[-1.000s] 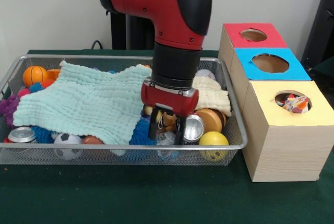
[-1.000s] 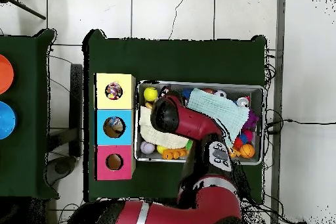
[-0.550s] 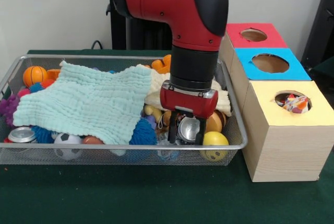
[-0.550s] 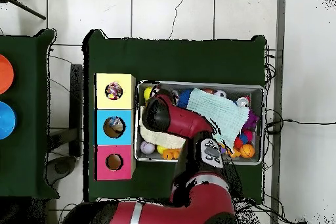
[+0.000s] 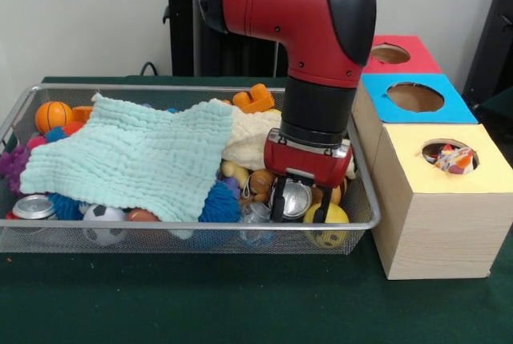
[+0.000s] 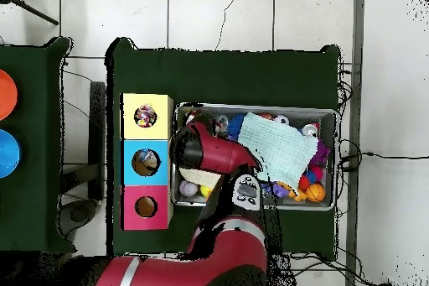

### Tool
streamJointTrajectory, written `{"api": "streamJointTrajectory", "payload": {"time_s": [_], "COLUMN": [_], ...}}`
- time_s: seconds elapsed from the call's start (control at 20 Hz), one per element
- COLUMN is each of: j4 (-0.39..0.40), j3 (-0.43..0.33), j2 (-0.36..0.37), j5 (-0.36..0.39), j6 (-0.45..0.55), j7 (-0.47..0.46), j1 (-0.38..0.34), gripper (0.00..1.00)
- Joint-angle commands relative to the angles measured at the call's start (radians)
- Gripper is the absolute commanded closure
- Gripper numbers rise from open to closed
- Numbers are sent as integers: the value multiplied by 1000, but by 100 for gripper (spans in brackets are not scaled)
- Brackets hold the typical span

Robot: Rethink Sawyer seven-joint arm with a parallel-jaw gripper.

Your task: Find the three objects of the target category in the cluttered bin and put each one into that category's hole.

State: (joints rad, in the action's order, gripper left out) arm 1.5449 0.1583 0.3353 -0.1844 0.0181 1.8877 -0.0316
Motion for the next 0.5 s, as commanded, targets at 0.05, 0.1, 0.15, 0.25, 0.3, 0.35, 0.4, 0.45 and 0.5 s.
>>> {"api": "streamJointTrajectory", "payload": {"time_s": [0.05,0.1,0.15,0.25,0.3,0.35,0.4,0.45,0.5], "j4": [-75,-80,-88,-95,-94,-91,-85,-78,-77], "j3": [106,122,136,145,158,160,161,161,172], "j2": [-131,-139,-147,-156,-158,-152,-148,-144,-143], "j5": [-71,-78,-82,-86,-91,-90,-90,-90,-93], "j6": [146,154,166,164,175,180,182,183,190], "j7": [163,166,165,164,168,165,165,165,167], "j1": [59,69,77,80,91,87,86,85,93], "gripper": [0,0,0,0,0,0,0,0,0]}}
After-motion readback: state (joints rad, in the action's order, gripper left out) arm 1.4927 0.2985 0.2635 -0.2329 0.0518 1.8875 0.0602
